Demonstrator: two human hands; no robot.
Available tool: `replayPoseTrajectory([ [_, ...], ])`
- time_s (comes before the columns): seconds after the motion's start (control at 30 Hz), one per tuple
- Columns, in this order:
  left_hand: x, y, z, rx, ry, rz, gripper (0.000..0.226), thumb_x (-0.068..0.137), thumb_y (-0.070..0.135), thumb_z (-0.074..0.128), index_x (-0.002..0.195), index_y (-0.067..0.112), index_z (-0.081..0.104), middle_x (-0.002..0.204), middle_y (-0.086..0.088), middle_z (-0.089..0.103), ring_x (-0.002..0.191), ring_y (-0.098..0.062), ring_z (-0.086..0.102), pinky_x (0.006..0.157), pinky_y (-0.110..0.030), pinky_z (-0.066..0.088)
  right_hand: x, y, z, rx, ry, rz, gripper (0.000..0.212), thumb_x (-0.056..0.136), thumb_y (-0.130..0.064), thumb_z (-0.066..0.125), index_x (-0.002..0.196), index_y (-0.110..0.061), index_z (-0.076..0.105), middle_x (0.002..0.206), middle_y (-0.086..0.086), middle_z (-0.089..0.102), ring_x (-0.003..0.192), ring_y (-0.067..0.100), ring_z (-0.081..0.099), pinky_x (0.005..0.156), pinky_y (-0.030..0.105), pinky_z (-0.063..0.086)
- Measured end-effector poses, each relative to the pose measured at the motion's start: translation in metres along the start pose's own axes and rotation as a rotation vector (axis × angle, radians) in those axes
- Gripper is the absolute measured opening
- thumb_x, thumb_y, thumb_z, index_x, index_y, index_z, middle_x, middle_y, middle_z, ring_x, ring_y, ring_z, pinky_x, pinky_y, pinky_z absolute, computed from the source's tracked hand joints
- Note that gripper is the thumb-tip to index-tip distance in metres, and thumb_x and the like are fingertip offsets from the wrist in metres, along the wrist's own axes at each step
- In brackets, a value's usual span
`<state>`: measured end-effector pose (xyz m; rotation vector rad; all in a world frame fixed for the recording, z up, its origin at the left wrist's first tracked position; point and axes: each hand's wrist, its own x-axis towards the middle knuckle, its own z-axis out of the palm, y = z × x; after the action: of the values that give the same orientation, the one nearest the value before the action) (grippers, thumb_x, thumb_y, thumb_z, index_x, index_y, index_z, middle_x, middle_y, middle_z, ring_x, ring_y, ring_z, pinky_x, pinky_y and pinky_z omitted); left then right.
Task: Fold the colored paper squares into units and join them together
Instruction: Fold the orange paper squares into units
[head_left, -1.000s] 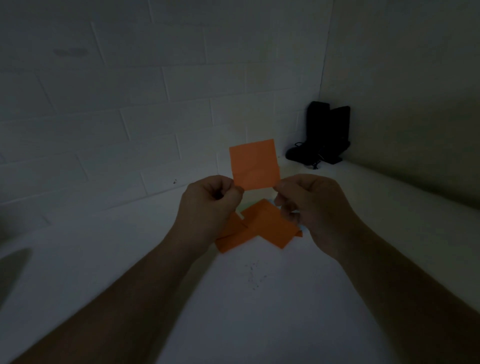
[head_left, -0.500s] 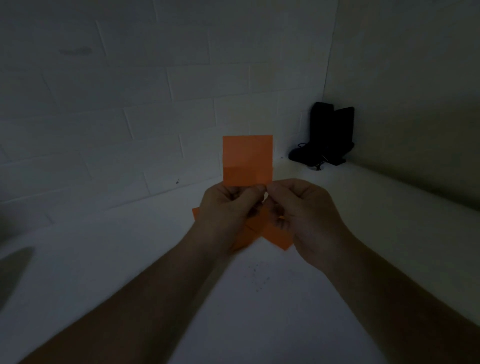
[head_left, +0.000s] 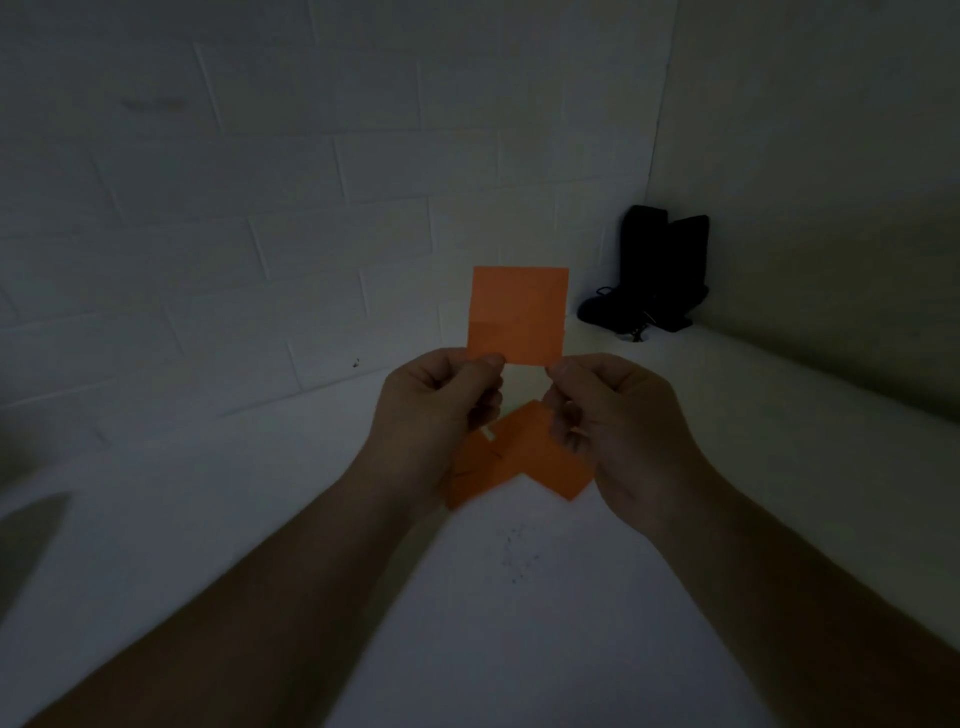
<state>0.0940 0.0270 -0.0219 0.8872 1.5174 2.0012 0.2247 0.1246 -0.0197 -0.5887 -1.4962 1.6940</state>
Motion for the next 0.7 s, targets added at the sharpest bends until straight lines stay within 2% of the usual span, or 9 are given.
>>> replayPoseTrajectory([
  [0.1,0.0005,0.0004,-0.0025,0.003,-0.008,0.008,0.024,0.096,0.015,0.070,0.073,0.011,0.069,0.072,-0.008,0.065,0.071,-0.020,0.059,0.075,-0.036,0.052,-0.0003,-0.0007,0.0000,0.006,0.003,0.003,0.017,0.095,-0.017,0.067,0.080,-0.014,0.073,0.072,0.008,0.067,0.060,0.018,0.054,0.060,0.034,0.047],
  [0.3,-0.0006,0.0021,-0.0020,-0.024,-0.028,-0.011,0.023,0.103,0.018,0.059,0.089,0.008,0.073,0.081,-0.008,0.069,0.075,-0.021,0.062,0.075,-0.032,0.054,-0.0011,-0.0020,-0.0002,0.055,-0.001,0.047,0.016,0.095,-0.016,0.066,0.081,-0.013,0.072,0.071,0.007,0.066,0.060,0.018,0.054,0.058,0.032,0.047],
  [0.57,0.0028,0.0017,-0.0083,0.040,0.010,0.013,0.018,0.100,0.009,0.058,0.081,0.011,0.060,0.081,-0.008,0.065,0.078,-0.018,0.064,0.077,-0.034,0.056,-0.0028,0.0011,-0.0039,-0.154,-0.203,0.071,0.016,0.094,-0.016,0.066,0.080,-0.013,0.072,0.073,0.008,0.068,0.064,0.022,0.056,0.062,0.035,0.048],
  [0.7,0.0030,0.0021,-0.0090,-0.022,-0.026,-0.030,0.009,0.097,0.008,0.065,0.090,0.005,0.059,0.088,-0.019,0.065,0.080,-0.022,0.065,0.079,-0.032,0.056,-0.0031,0.0014,-0.0041,-0.247,-0.155,-0.023,0.019,0.094,-0.015,0.065,0.076,-0.015,0.071,0.068,0.006,0.067,0.061,0.017,0.058,0.059,0.029,0.049],
])
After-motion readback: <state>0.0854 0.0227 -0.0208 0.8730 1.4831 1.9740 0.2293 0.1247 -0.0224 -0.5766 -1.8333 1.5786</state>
